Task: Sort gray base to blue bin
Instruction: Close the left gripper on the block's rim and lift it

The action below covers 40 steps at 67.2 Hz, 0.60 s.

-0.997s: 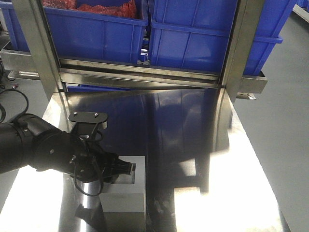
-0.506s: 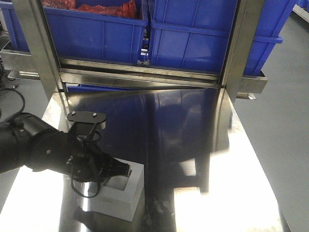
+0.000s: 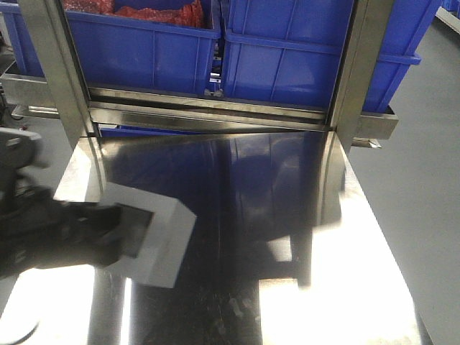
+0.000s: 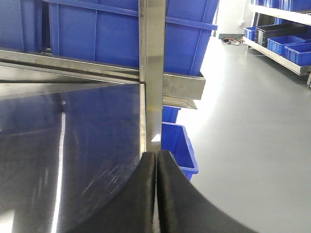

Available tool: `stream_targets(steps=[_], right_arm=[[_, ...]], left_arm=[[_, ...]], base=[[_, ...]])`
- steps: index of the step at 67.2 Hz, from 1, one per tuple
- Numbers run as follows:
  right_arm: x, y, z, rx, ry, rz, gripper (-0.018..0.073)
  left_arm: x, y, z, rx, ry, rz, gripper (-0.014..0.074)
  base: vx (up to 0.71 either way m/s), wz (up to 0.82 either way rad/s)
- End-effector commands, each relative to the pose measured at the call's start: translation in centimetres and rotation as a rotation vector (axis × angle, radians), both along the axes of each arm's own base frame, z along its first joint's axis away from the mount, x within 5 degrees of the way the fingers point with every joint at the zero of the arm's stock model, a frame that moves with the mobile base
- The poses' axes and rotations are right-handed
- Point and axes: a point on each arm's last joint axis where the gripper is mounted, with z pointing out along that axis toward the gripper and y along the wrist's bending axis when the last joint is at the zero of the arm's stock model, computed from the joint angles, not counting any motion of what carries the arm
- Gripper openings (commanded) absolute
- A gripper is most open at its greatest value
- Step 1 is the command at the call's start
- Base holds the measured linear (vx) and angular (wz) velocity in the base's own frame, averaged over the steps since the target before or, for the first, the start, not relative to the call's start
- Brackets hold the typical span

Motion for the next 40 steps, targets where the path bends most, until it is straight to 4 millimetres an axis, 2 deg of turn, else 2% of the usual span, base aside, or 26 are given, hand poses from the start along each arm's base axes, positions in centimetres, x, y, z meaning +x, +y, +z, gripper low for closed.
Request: stream_targets(steps=[1,13,21,30,40], right_arm=[[0.0,0.0,0.6,-0.018,-0.084,-0.003,-0.0005],[0.0,0.0,0.6,-0.018,-0.084,-0.003,-0.0005],[0.0,0.0,0.6,-0.018,-0.083,-0.003,-0.0005],[0.0,0.0,0.6,-0.018,-0.082,-0.003,-0.0005],[0.0,0.0,0.6,-0.018,-0.082,-0.003,-0.0005]], left_arm=[[-2.4,1.4,2.6,-0.102,-0.21,-0.023,-0.0007],[-7.5,4.7,3.3,-0.21,-0.407,-0.031,-0.0007],[-10.3,6.5,3.0,-0.238,-0.525,-0.041,-0.0007],[-12.1,7.7,1.7,-0.258,-0.591,-0.043,-0.0007],[-12.7,8.1,0.0,-0.259,-0.593,-0.042,-0.0007]], base=[[0.0,0.0],[0.0,0.0],[0.0,0.0],[0.0,0.0],[0.0,0.0]])
